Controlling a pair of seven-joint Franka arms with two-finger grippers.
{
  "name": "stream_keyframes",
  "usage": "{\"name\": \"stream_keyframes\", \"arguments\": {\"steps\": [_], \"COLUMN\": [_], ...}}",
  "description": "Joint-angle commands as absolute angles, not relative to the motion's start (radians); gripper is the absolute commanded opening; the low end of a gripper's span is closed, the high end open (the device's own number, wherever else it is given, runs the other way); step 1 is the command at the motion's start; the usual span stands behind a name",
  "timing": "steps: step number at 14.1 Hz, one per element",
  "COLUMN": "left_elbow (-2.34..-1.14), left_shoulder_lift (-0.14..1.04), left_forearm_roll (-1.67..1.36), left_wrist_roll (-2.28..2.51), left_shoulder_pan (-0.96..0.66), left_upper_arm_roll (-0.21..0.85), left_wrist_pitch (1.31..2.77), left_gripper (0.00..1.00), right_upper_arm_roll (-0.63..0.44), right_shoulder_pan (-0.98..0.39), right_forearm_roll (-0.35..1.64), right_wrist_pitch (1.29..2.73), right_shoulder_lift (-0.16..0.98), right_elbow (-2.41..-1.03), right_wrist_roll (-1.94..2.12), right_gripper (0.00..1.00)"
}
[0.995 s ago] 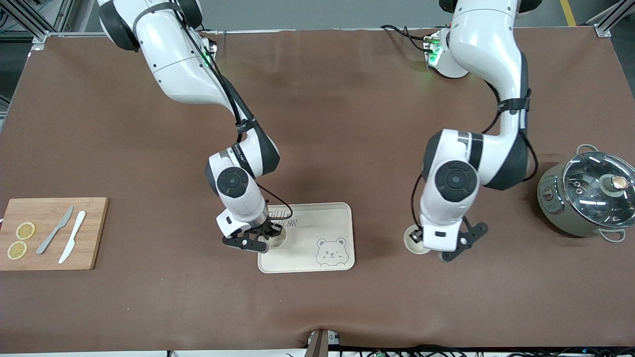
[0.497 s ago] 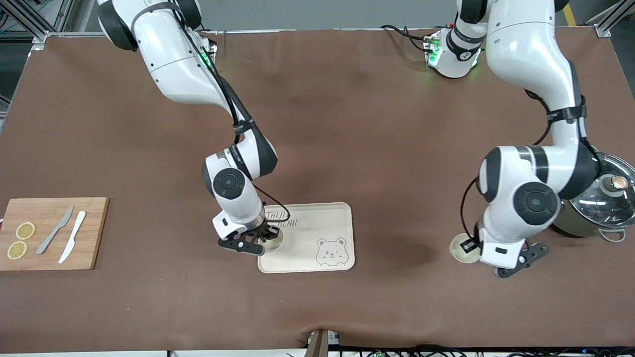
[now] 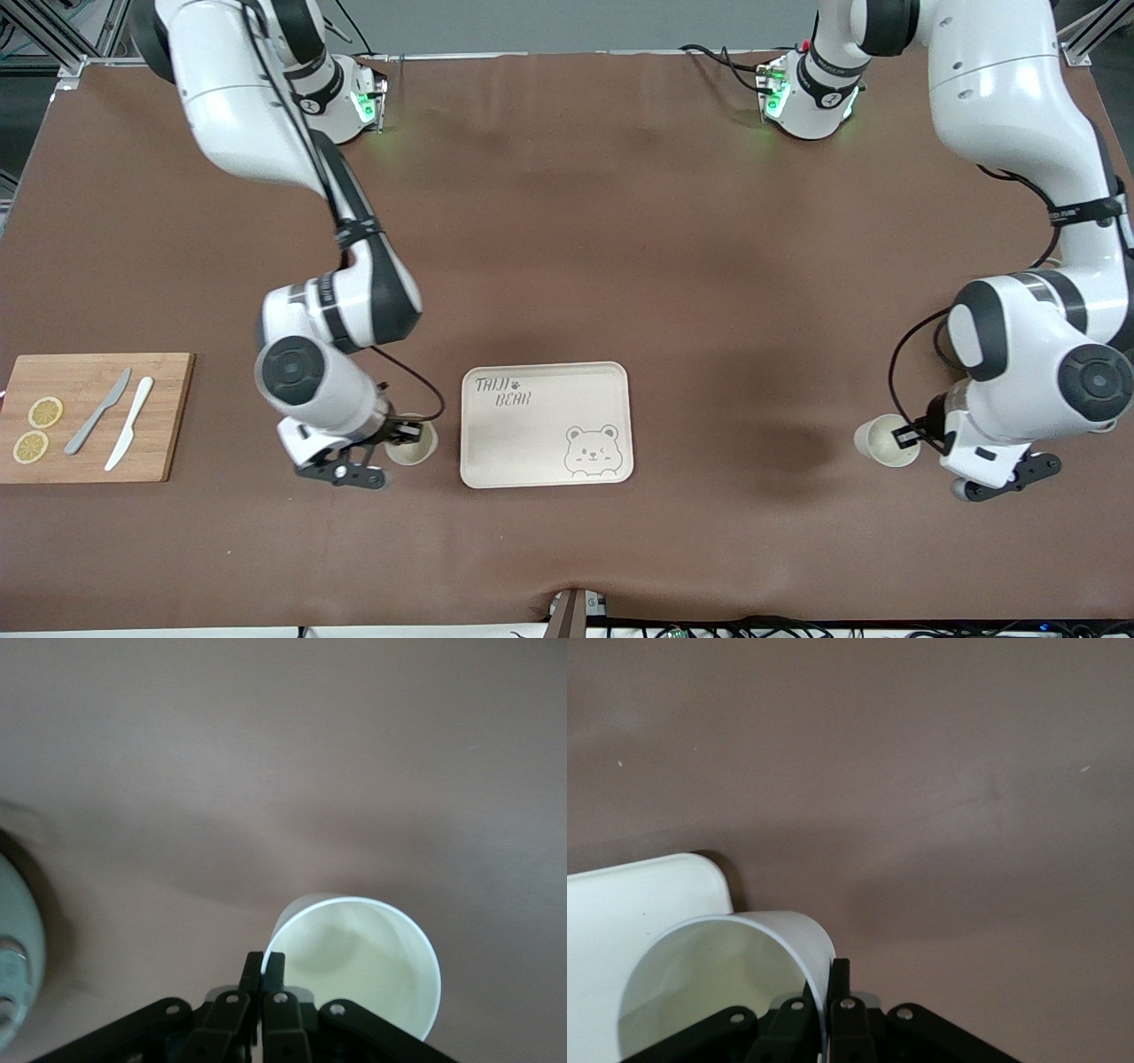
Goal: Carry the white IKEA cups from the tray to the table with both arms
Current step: 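Carry the cups off the tray, each gripper moving outward from the tray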
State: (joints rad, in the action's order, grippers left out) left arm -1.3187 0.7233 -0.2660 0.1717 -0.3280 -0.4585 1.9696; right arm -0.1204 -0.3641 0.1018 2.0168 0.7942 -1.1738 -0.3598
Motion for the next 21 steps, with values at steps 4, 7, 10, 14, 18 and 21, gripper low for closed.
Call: {"name": "stream_keyframes", "arguments": {"steps": [4,7,10,14,18,21], "left_elbow": [-1.361,-1.370,-1.379,-1.382,-1.385,-1.385], "left_shoulder_lift": [0.751,0.782,0.801,0.810,0.815,0.816], "left_forearm_roll": [-0.336,-0.347,-0.348,-0.348,-0.348,-0.348], "left_wrist_roll": [-0.007,-0.028,-0.082,-0.124,-0.124,-0.126], "left_shoulder_pan": [-0.232,-0.195,-0.175,-0.156,-0.158,-0.158], "left_upper_arm_roll": [-0.416,-0.377,-0.374,-0.373,-0.359,-0.359], "left_wrist_pitch": [2.098,2.164,2.171,2.171,2.171,2.171], "left_gripper": [0.00,0.00,0.00,0.00,0.31,0.63], "right_upper_arm_roll": [-0.107,-0.109,-0.107,-0.106,-0.103,-0.103], "right_shoulder_pan": [-0.217,-0.146,-0.080,-0.011,0.018,0.017], "right_forearm_roll": [0.137,0.135,0.143,0.144,0.146,0.245], "right_wrist_pitch": [1.971,1.965,1.967,1.988,2.063,2.089], "right_shoulder_lift": [0.753,0.753,0.755,0.778,0.796,0.810], "right_elbow": [-1.180,-1.180,-1.184,-1.193,-1.236,-1.278], "right_wrist_roll": [-0.071,0.061,0.179,0.274,0.291,0.301], "right_gripper": [0.00,0.00,0.00,0.00,0.00,0.00]}}
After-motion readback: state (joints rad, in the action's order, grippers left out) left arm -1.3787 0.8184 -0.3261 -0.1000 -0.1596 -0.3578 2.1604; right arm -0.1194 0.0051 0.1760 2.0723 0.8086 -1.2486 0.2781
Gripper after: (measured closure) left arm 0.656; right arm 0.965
